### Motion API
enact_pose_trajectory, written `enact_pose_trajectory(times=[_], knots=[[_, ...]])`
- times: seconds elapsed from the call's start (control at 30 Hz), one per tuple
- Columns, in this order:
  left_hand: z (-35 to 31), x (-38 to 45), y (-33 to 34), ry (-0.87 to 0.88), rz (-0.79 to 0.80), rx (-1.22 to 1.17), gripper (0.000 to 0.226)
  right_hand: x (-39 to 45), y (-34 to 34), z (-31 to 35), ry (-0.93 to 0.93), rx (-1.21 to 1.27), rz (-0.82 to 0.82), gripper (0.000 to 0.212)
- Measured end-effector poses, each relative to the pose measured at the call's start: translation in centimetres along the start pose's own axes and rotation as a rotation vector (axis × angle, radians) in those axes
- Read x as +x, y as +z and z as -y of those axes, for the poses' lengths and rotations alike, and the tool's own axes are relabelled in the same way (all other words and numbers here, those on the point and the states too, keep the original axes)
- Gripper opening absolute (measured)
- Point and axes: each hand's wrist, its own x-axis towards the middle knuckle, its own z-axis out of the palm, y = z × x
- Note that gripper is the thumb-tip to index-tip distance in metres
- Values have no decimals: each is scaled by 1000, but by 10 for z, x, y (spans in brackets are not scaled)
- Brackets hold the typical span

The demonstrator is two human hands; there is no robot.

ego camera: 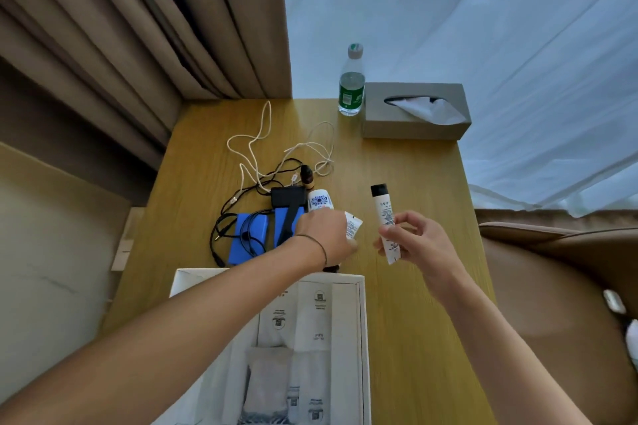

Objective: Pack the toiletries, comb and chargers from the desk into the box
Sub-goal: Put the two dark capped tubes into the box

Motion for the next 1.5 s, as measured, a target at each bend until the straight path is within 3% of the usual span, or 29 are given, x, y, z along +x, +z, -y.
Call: enact_pose_trajectory(times=[0.13, 0.4, 0.53, 0.7, 0.9, 1.03, 1.17, 1.5], knots=[[22, -29, -25, 13, -109, -211, 31, -16, 15, 10, -18, 19, -7, 49], [79, -84, -35, 12, -333, -739, 32, -43, 53, 25, -155, 30, -16, 43], [103, -108, -28, -29, -357, -782, 25, -57, 63, 33, -156, -30, 47, 38], [131, -139, -8, -37, -307, -882, 15, -72, 79, 25, -82, -158, 2, 43], [143, -157, 11, -15, -291, -932, 24, -85, 105, 7, -38, -639, 75, 14], [140, -168, 23, 24, -279, -987, 47, -92, 125, -15, -114, -973, 115, 39], [135, -176, 36, 68, -242, -968, 49, -88, 136, -42, -90, -1200, 112, 51], [128, -183, 63, 97, -84, -788, 45, -76, 148, -83, 148, -1386, 177, 36]])
